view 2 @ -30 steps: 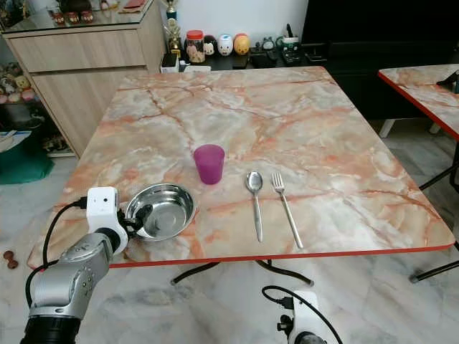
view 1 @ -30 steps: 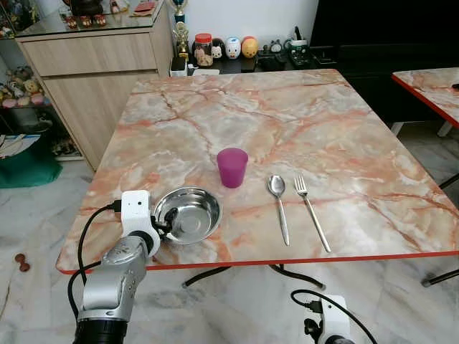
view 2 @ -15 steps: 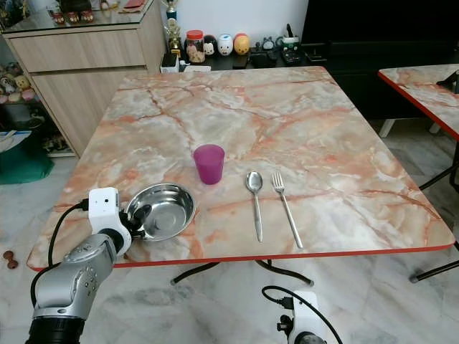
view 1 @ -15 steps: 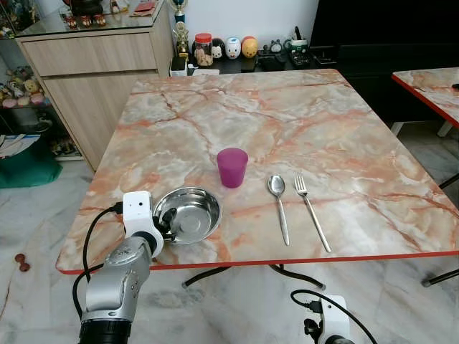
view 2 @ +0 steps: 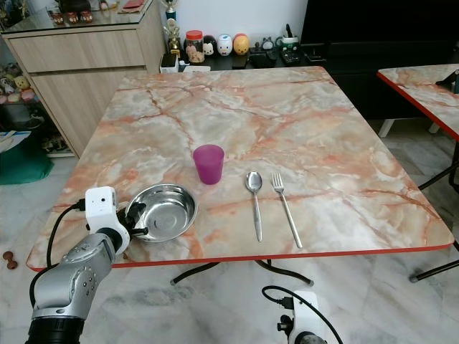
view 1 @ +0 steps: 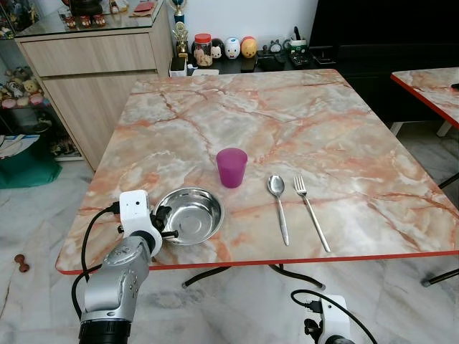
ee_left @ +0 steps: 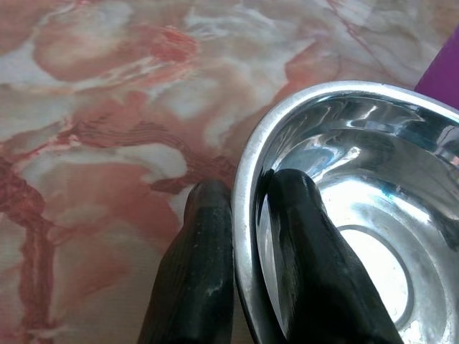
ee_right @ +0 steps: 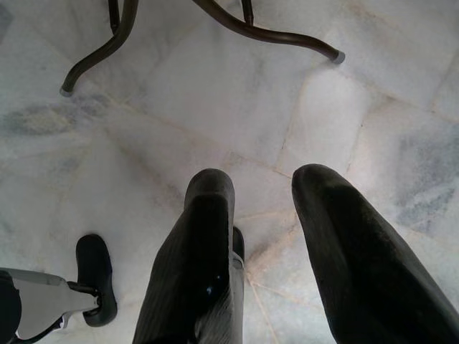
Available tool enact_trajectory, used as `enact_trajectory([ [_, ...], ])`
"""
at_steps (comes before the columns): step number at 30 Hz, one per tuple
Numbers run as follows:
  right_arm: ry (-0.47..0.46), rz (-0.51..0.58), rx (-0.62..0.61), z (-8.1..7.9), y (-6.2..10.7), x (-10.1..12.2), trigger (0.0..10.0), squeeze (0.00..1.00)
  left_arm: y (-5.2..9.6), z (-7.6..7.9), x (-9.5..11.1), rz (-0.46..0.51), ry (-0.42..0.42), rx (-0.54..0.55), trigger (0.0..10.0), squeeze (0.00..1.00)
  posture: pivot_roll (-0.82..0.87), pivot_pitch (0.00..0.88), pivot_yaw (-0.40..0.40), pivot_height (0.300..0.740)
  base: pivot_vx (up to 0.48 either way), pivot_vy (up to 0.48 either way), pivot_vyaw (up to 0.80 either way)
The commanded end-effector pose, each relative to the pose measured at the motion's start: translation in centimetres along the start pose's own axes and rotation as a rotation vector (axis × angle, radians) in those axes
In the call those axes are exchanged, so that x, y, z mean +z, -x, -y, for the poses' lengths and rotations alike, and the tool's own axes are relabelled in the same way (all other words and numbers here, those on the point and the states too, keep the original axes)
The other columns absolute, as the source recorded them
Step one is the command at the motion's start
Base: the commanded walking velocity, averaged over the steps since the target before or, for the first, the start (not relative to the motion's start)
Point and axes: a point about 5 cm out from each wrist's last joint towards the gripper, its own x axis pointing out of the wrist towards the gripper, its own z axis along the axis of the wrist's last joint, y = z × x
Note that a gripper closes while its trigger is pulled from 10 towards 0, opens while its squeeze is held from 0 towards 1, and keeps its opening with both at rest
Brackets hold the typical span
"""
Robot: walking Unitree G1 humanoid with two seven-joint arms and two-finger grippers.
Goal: Setting the table
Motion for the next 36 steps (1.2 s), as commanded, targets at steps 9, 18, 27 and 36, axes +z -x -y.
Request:
enact_trajectory([
  [9,0.005,0.003,0.004,-0.1,0.0,0.2,10.0,0.0,1.9,-0.4,2.0,0.27,0.12,-0.021,10.0,0.0,-0.01,0.0,0.011,0.707,0.0,0.0,0.0],
  [18,0.01,0.003,0.0,0.1,0.0,0.3,10.0,0.0,4.5,-2.2,1.3,0.355,0.156,0.057,10.0,0.0,0.01,0.0,0.0,0.707,0.0,0.0,0.0],
  [27,0.014,0.005,-0.001,0.2,0.0,0.3,10.0,0.0,4.4,-1.5,3.3,0.469,0.3,0.035,10.0,0.0,0.0,0.0,-0.008,0.707,0.0,0.0,0.0],
  [36,0.016,0.008,-0.006,0.3,0.0,0.4,10.0,0.0,4.7,-0.8,6.3,0.592,0.415,-0.018,10.0,0.0,0.0,0.0,-0.011,0.707,0.0,0.0,0.0],
])
